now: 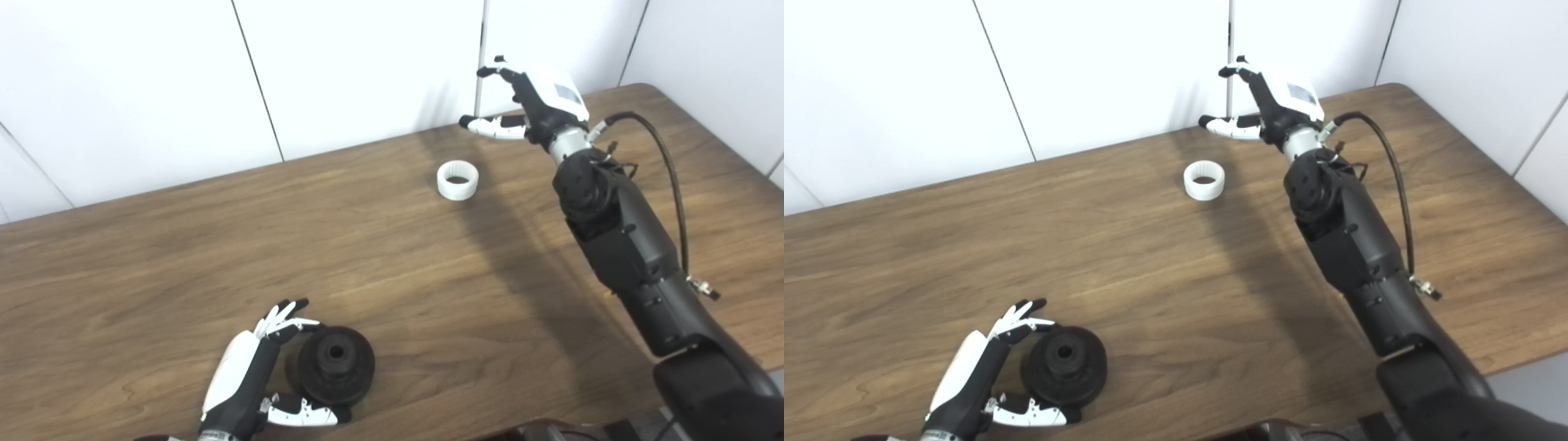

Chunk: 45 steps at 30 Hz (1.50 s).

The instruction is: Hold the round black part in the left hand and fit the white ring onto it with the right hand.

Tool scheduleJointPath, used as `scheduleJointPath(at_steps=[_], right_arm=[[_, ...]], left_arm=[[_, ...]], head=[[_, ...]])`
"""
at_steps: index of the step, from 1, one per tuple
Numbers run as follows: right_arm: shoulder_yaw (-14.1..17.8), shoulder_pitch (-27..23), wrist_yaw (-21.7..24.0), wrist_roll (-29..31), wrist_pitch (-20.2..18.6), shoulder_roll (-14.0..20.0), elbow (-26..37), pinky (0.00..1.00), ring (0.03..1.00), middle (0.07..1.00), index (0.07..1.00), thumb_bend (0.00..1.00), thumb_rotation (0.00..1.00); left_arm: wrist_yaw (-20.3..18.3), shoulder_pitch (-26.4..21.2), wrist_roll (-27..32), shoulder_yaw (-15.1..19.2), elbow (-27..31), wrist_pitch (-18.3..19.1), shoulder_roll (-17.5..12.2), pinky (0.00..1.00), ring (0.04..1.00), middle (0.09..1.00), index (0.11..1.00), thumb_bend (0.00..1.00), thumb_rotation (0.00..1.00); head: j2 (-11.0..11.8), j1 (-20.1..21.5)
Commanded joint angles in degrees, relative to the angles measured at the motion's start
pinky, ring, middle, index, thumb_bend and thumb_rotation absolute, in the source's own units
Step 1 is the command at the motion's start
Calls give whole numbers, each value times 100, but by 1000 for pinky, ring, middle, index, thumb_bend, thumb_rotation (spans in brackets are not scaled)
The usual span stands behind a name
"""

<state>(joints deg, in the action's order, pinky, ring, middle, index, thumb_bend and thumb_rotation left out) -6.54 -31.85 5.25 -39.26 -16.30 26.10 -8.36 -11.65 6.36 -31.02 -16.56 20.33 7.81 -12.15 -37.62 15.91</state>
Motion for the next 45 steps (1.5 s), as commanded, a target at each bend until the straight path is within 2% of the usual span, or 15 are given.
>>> scheduleJointPath(at_steps=[1,2,6,11,14,18,26,39,45], right_arm=[[-86,-413,116,-11,221,269,-134,808,952,973,868,795,721],[-158,-447,168,-13,246,312,-247,832,963,981,873,848,764],[-403,-547,398,13,313,449,-553,890,988,997,887,923,839],[-610,-633,673,98,446,504,-882,920,1000,1000,880,998,864],[-720,-627,757,81,434,491,-944,937,1000,1000,877,1000,866],[-836,-572,835,69,418,452,-984,942,1000,1000,866,1000,851],[-857,-341,1094,216,267,344,-821,982,1000,1000,854,1000,833],[-897,-130,1010,253,386,212,-883,994,1000,1000,848,1000,781],[-902,-42,742,186,389,105,-925,980,1000,1000,820,992,635]], left_arm=[[67,-114,-24,23,89,-146,4,1000,1000,946,570,913,150],[64,-111,-22,27,89,-143,4,1000,1000,947,571,911,155],[60,-100,-19,33,99,-134,12,1000,1000,946,572,909,160],[46,-91,-11,43,110,-100,25,1000,1000,949,574,912,152],[54,-92,-29,38,94,-106,32,1000,1000,948,574,912,151],[73,-89,-52,35,77,-123,48,1000,1000,946,573,913,143],[68,-81,-58,37,71,-106,64,1000,1000,950,576,910,153],[76,-71,-90,45,85,-106,61,1000,1000,947,572,917,145],[27,-56,-56,57,137,-45,55,1000,1000,952,577,911,159]], head=[[-2,-14],[-5,-20],[-26,-57],[-43,-74],[-45,-85],[-57,-129],[-72,-142],[-105,-161],[-132,-204]])
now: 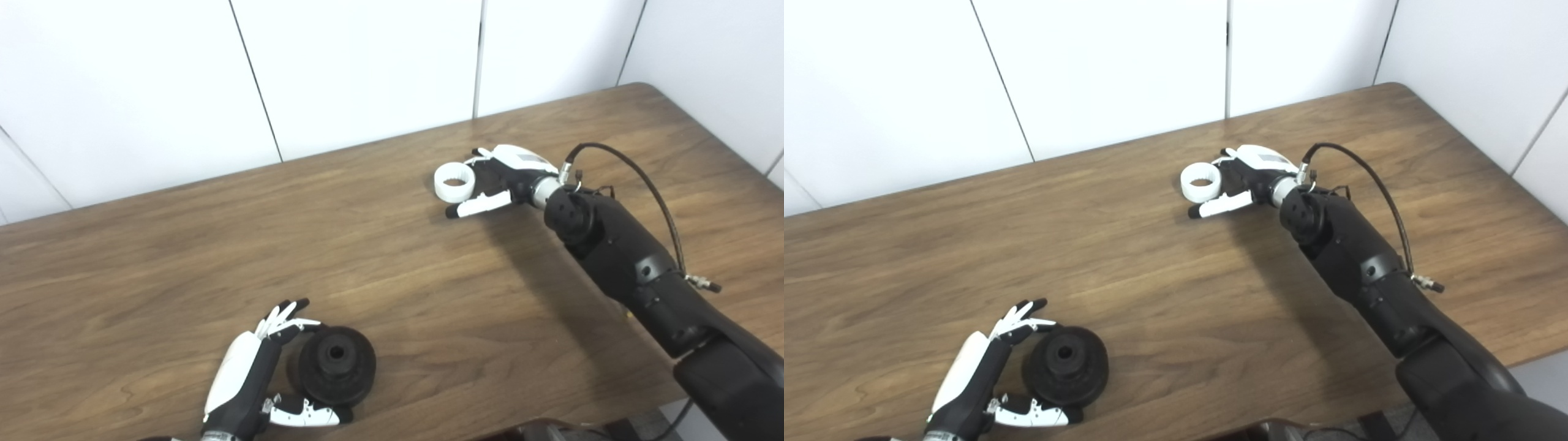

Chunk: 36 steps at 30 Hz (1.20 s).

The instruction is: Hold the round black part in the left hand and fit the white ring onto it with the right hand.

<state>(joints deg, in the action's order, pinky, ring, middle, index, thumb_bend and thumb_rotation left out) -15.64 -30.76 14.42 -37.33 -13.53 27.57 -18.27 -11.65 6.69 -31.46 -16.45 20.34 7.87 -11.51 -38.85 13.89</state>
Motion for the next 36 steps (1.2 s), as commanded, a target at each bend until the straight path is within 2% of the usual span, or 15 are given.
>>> scheduleJointPath(at_steps=[1,7,10,20,26,33,36], right_arm=[[18,-131,-267,-20,123,-72,50,974,1000,998,810,976,606],[49,-29,-890,-87,227,-236,-78,944,970,962,762,918,539],[112,16,-1230,-74,203,-386,-187,961,967,950,745,910,521],[215,124,-2206,-140,90,-858,-533,996,971,936,726,865,522],[235,128,-2405,-150,16,-980,-612,1000,964,927,720,835,509],[232,128,-2573,-120,87,-1003,-681,1000,950,914,697,803,469],[223,119,-2717,-108,233,-994,-757,996,938,903,672,771,418]], left_arm=[[29,-89,-12,49,137,-55,-10,1000,1000,951,577,911,164],[22,-84,-39,47,162,-44,-16,1000,1000,951,576,908,166],[21,-85,-40,47,165,-44,-17,1000,1000,951,576,905,175],[-7,-66,-46,44,213,24,0,1000,1000,955,579,907,160],[7,-71,-67,35,207,24,13,1000,1000,954,577,905,165],[-27,-78,-74,44,247,85,13,1000,1000,955,576,904,164],[-24,-82,-66,53,244,84,5,1000,1000,954,579,904,161]], head=[[-9,-2],[-19,-32],[-18,-34],[-51,-67],[-71,-100],[-81,-95],[-86,-98]])
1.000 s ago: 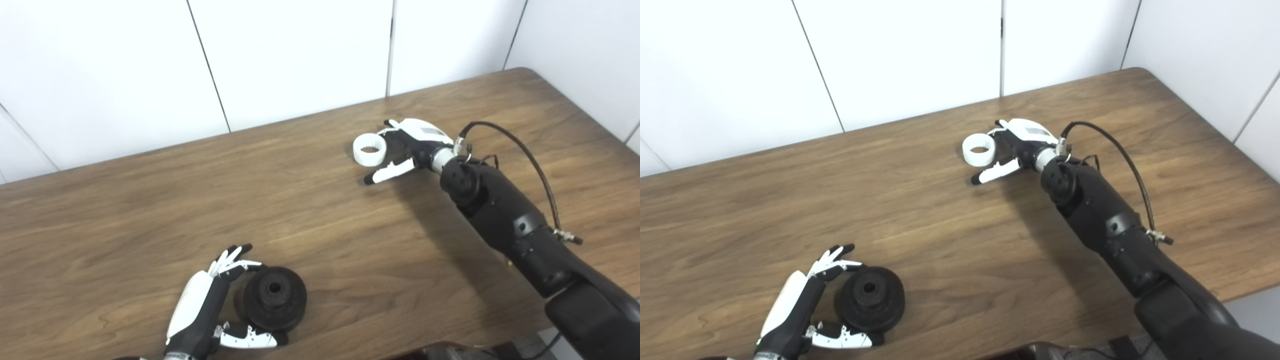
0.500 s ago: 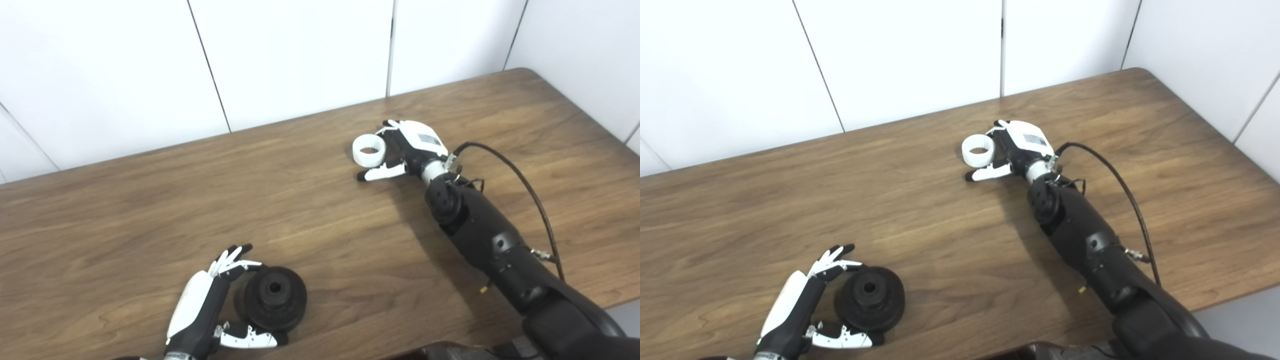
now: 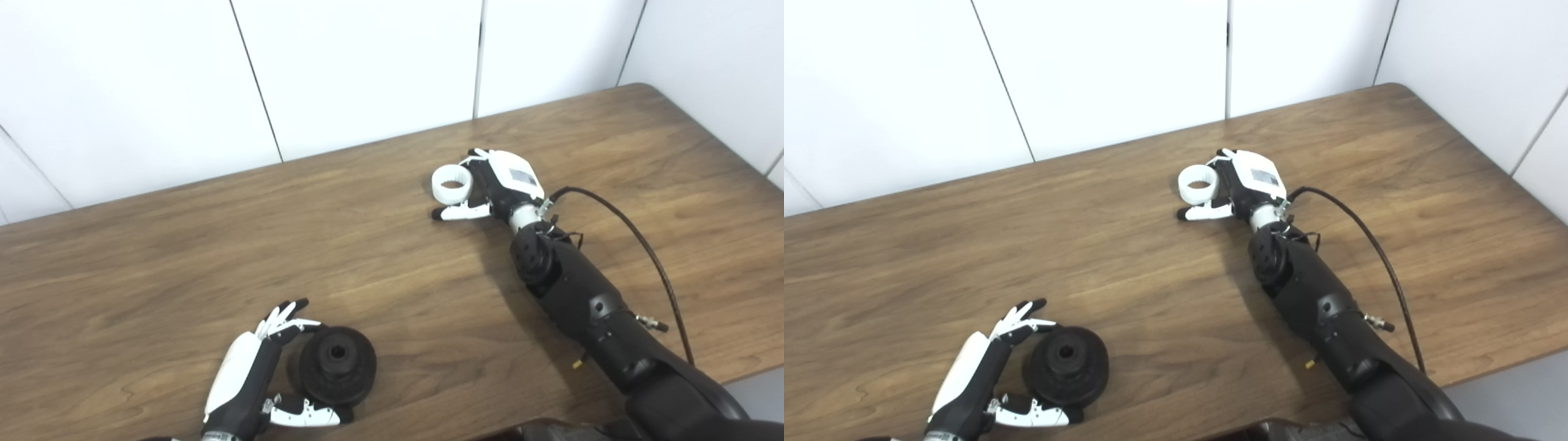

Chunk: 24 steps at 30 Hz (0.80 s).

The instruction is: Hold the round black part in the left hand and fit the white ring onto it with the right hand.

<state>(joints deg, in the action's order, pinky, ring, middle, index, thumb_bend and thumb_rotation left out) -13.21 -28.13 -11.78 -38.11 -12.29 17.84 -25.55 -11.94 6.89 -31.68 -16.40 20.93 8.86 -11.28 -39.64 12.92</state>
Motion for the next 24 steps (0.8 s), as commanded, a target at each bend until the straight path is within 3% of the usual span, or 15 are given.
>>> scheduleJointPath(at_steps=[1,4,17,20,24], right_arm=[[-15,-146,-158,-20,165,-22,-56,995,935,900,665,764,401],[-25,-156,-318,-23,312,-12,-126,981,920,886,641,739,334],[-23,-171,-408,14,450,71,-173,966,901,872,612,708,248],[-19,-156,-403,23,498,100,-148,968,896,868,519,554,170],[25,-128,-424,59,557,107,-120,973,890,858,494,517,148]], left_arm=[[14,-103,-41,51,181,-26,-21,1000,1000,954,579,904,162],[26,-103,-23,62,174,-52,-28,1000,1000,953,578,902,171],[1,-118,10,89,168,-58,-47,1000,1000,955,577,901,161],[2,-114,7,92,170,-69,-51,1000,1000,954,576,901,167],[-19,-104,6,101,192,-38,-53,1000,1000,954,575,904,164]], head=[[-12,-2],[-21,-1],[-39,2],[-43,-2],[-45,-1]])
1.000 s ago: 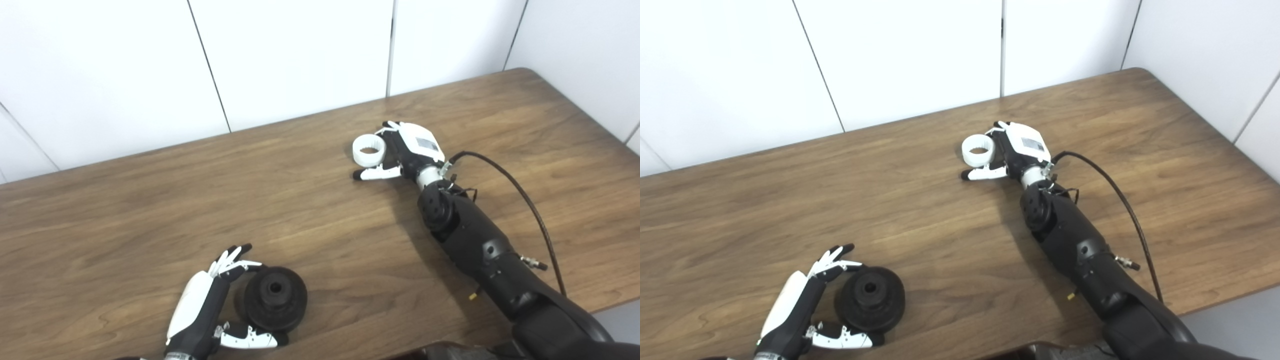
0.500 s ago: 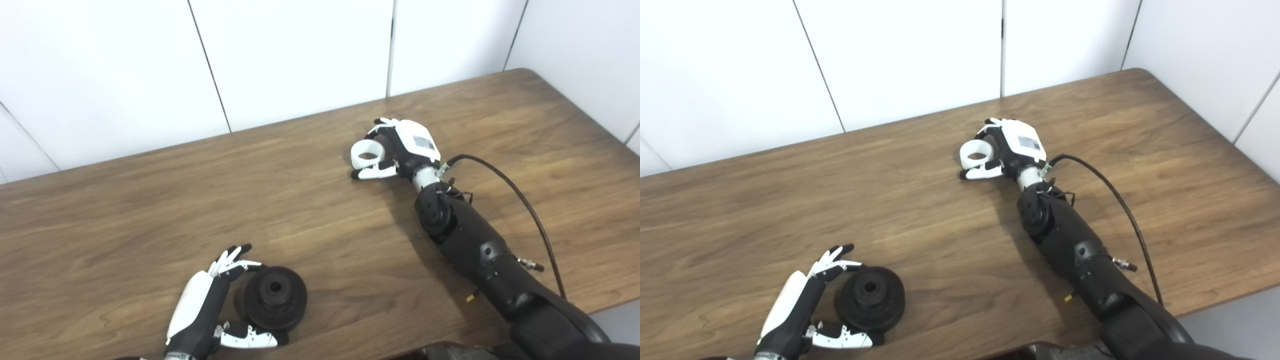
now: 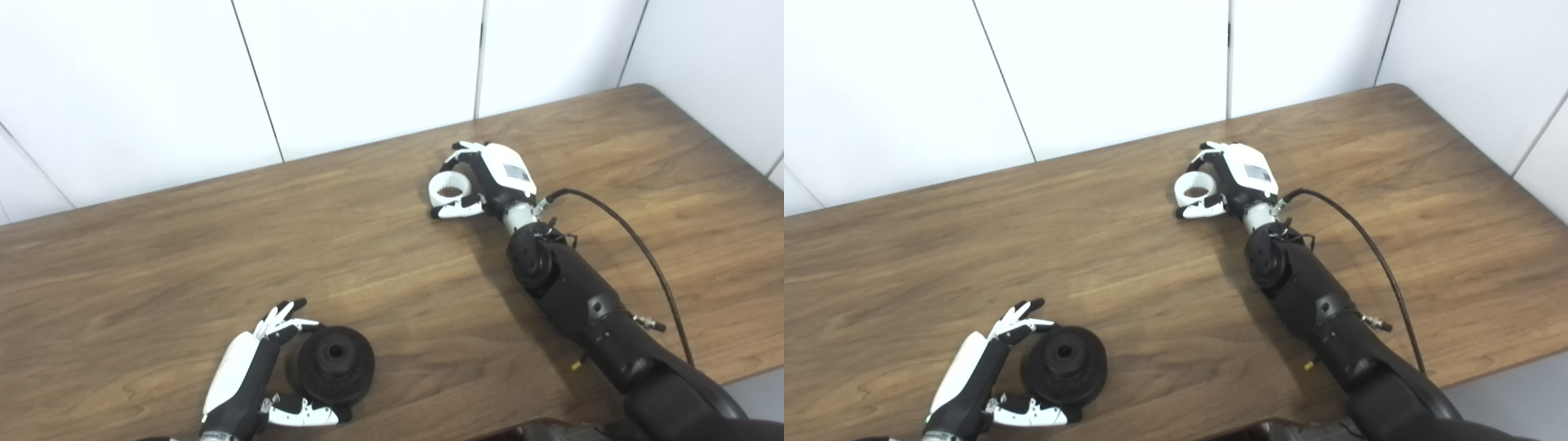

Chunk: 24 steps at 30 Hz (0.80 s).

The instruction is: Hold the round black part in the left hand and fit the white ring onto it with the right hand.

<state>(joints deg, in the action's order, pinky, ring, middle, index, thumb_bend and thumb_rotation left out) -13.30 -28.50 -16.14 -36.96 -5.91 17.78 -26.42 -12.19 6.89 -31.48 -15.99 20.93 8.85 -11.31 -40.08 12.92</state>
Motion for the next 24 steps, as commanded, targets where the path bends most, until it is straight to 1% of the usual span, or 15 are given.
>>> scheduleJointPath(at_steps=[1,8,15,19,24], right_arm=[[41,-83,-3,-59,-74,112,-30,979,889,857,493,516,146],[34,-39,-115,-120,-89,99,-28,985,879,831,486,516,138],[36,-20,-137,-112,-86,92,-3,990,884,831,486,517,138],[53,-21,-165,-74,-42,92,-21,995,883,831,485,517,138],[54,-13,-103,-73,-85,114,45,990,884,835,486,516,139]], left_arm=[[4,-101,-18,62,197,-36,-53,1000,1000,954,576,904,165],[11,-93,-21,69,196,-66,-68,1000,1000,953,575,905,173],[34,-99,-8,85,157,-115,-91,1000,1000,953,575,905,172],[6,-101,-34,78,183,-67,-93,1000,1000,954,577,903,174],[-4,-97,-23,74,195,-50,-82,1000,1000,955,577,902,167]], head=[[-9,0],[-18,-11],[-31,-9],[-39,-19],[-49,-31]])
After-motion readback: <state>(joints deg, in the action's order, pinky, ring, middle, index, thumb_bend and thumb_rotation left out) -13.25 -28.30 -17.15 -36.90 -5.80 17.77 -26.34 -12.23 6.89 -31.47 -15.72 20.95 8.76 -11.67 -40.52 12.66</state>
